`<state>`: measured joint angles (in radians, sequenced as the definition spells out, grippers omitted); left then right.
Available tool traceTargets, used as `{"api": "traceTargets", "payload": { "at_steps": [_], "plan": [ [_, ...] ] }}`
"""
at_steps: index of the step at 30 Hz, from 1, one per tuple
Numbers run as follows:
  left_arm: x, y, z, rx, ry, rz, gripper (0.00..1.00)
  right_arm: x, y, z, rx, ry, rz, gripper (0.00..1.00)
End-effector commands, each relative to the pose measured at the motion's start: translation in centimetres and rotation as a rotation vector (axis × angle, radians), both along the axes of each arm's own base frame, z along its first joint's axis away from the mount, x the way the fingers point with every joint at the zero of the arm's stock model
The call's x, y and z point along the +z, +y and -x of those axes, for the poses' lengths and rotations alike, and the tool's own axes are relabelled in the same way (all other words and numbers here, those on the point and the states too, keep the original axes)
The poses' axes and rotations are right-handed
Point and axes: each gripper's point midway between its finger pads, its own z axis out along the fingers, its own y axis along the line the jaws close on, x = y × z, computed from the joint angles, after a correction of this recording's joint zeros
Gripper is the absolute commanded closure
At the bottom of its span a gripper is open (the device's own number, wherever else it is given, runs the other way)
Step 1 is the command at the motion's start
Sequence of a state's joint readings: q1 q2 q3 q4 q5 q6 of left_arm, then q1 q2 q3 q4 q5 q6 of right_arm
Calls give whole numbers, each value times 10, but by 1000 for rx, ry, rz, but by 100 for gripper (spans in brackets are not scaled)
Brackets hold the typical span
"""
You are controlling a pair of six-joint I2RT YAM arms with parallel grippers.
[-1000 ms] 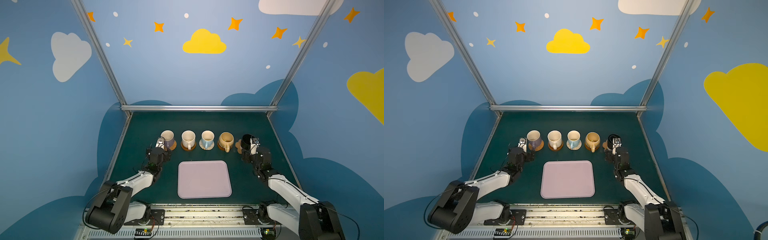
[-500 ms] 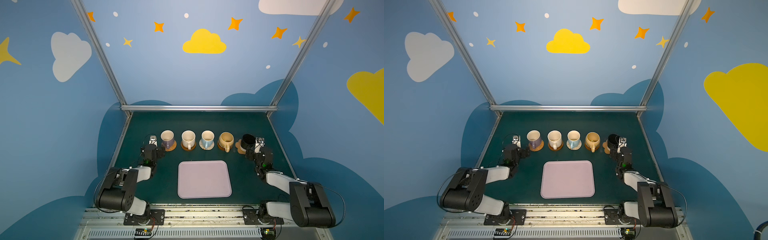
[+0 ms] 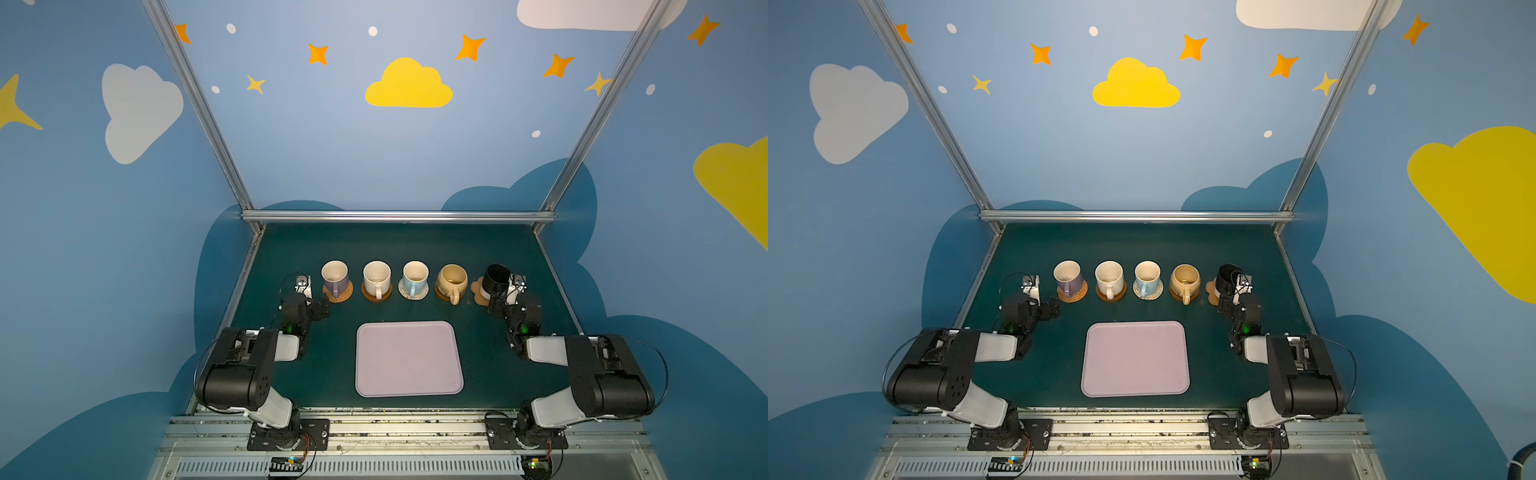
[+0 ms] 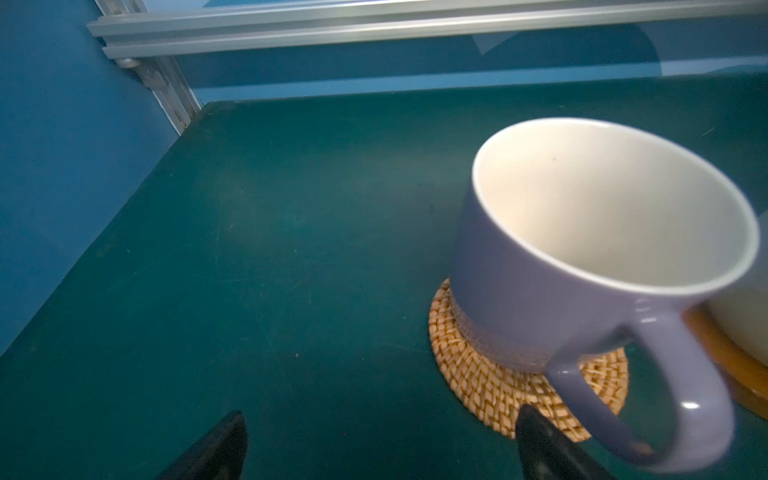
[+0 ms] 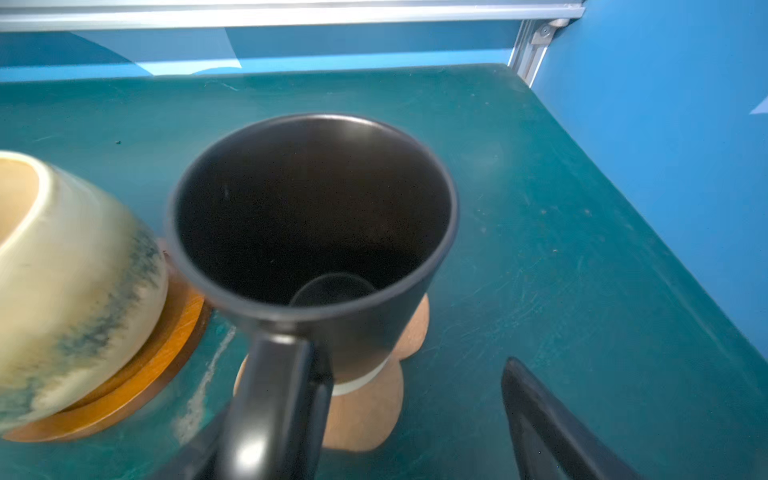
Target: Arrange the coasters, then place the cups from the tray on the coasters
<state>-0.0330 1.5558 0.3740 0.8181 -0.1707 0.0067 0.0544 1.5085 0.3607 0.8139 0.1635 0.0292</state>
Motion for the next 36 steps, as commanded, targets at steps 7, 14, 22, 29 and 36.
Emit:
{"api": "traceTargets", "payload": {
  "at_steps": [7, 14, 22, 29, 36],
  "plan": [
    [16, -2, -8, -13, -45, 25, 0, 15, 5, -6, 28, -74, -11, 20],
    [16, -2, -8, -12, -42, 31, 0, 13, -2, -8, -13, -53, -9, 17],
    [15, -1, -8, -11, -37, 37, 0, 13, -1, -8, -12, -57, -6, 11],
    [15, -1, -9, -10, -38, 37, 0, 13, -1, -9, -14, -59, 2, 11],
    [15, -1, -8, -12, -37, 37, 0, 13, 0, -9, -12, -56, 2, 11]
  ]
}}
